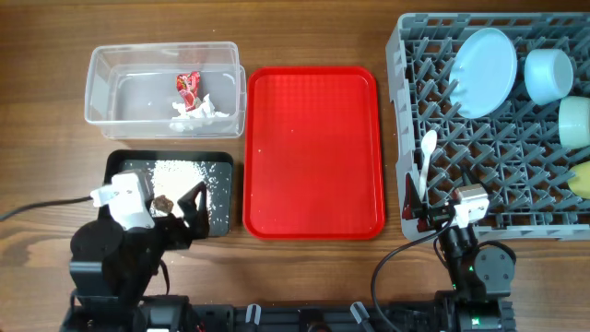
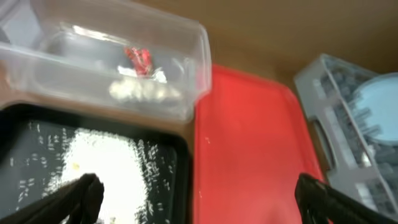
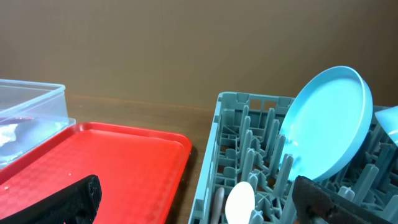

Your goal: Sort waste into correct bins and load items into the dishwasher rack

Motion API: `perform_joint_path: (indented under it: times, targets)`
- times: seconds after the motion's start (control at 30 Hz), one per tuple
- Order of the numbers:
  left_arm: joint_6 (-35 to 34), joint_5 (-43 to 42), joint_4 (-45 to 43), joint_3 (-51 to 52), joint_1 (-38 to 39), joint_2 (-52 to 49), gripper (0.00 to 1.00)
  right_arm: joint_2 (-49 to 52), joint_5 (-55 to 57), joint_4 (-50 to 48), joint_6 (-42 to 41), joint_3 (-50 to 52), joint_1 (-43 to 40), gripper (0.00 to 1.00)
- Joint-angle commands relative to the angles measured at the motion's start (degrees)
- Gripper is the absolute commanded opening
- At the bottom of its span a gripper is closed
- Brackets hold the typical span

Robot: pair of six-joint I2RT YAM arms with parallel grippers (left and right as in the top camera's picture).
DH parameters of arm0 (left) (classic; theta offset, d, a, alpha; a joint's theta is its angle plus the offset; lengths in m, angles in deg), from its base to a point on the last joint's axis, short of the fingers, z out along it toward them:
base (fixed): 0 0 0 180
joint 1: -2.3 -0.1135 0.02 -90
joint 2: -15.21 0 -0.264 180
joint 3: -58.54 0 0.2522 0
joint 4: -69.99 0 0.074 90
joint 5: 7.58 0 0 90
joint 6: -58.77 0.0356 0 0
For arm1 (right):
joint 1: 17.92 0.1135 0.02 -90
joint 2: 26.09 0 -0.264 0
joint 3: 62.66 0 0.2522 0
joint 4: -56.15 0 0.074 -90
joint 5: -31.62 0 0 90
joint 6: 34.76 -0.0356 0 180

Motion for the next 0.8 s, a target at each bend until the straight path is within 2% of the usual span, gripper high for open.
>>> perform_joint_path:
  times: [0.0,0.2,0.33,0.43,0.5,0.6,0.77]
  targets:
    - [1.16,0.61,-9.99,11.69,-2.01,7.58,1.00,-0.55,-0.55,-0.28,0.70,0.04,0.02,1.00]
    - [1.18,0.85,-30.58,29.70,-2.21,17.86,1.00,-0.55,-0.55,-0.28,0.70,0.04,0.02,1.00]
    - [1.22,2.23,-41.18,36.39,-2.21,21.07,1.00,-0.55,-0.55,-0.28,0.68,0.04,0.02,1.00]
    - [6.08,2.49,-47.74,39.52,-2.19,22.64,1.00,-0.55,-0.55,-0.28,0.70,0.04,0.02,1.00]
    - [8.44,2.54,-47.52,41.22,-2.19,23.65,1.00,-0.55,-0.55,-0.28,0.70,0.04,0.02,1.00]
    - [8.41,2.54,-41.75,41.22,-2.14,23.65,1.00,-0.55,-0.55,-0.28,0.70,0.04,0.02,1.00]
    - [8.44,2.89,-41.92,41.22,-2.03,23.63,1.00,-0.55,-0.55,-0.28,0.70,0.04,0.02,1.00]
